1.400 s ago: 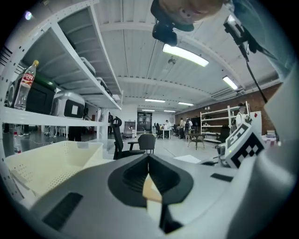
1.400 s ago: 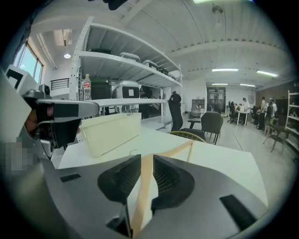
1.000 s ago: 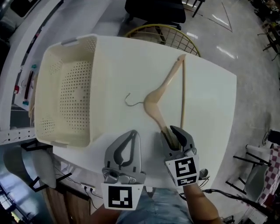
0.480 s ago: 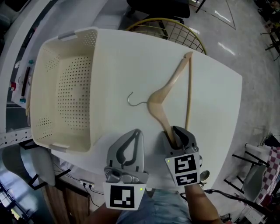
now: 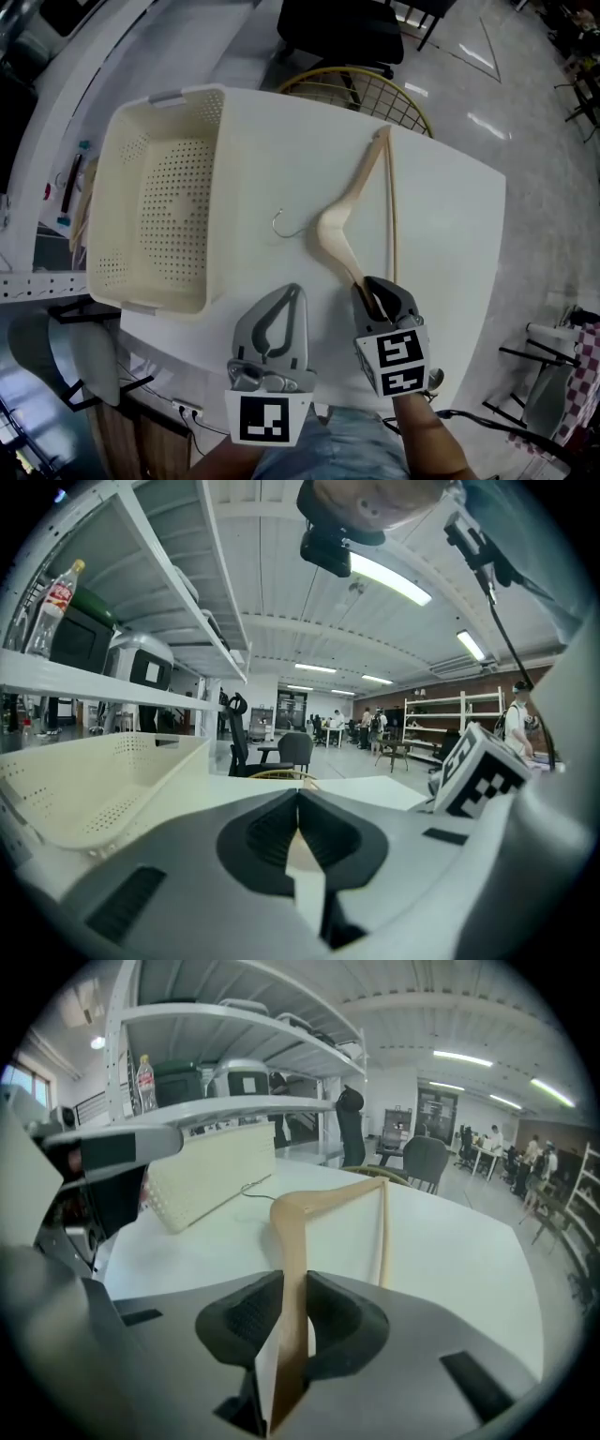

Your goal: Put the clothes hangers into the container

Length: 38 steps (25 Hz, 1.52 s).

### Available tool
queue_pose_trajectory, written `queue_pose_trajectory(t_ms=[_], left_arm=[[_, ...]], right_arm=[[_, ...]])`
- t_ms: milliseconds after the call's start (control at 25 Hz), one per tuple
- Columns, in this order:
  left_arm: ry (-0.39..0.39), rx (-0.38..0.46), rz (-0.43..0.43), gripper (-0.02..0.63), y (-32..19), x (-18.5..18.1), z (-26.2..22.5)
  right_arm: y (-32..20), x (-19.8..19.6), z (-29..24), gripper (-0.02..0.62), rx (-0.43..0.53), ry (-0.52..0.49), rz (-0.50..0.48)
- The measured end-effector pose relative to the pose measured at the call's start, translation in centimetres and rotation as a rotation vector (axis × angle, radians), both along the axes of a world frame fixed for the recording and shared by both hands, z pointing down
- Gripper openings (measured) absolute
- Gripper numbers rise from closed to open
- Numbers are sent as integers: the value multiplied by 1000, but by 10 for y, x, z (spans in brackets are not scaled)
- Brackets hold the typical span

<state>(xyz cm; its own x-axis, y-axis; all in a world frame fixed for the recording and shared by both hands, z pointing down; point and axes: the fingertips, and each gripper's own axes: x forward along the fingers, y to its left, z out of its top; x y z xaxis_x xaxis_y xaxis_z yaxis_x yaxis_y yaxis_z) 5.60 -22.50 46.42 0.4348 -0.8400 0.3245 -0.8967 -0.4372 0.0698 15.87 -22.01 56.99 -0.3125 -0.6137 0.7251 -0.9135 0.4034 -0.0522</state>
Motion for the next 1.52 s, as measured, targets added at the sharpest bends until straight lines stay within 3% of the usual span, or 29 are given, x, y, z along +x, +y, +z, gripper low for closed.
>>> queue_pose_trajectory(t_ms=[160, 400, 800, 1160, 1520], left_arm=[[-12, 48, -13, 12, 14, 2, -24], [52, 178, -56, 12, 23, 5, -67], [19, 324, -105, 11, 104, 26, -139], [-23, 351, -172, 12, 150, 16, -150], [-17, 350, -206, 12, 137, -32, -142]], right_arm=[[5, 4, -37, 85, 53, -54, 16], [-9, 4, -91, 86, 201, -120, 10], [47, 12, -166, 86, 304, -198, -68], [78, -2, -173, 85, 305, -246, -129], [61, -47, -173, 85, 316, -257, -142]])
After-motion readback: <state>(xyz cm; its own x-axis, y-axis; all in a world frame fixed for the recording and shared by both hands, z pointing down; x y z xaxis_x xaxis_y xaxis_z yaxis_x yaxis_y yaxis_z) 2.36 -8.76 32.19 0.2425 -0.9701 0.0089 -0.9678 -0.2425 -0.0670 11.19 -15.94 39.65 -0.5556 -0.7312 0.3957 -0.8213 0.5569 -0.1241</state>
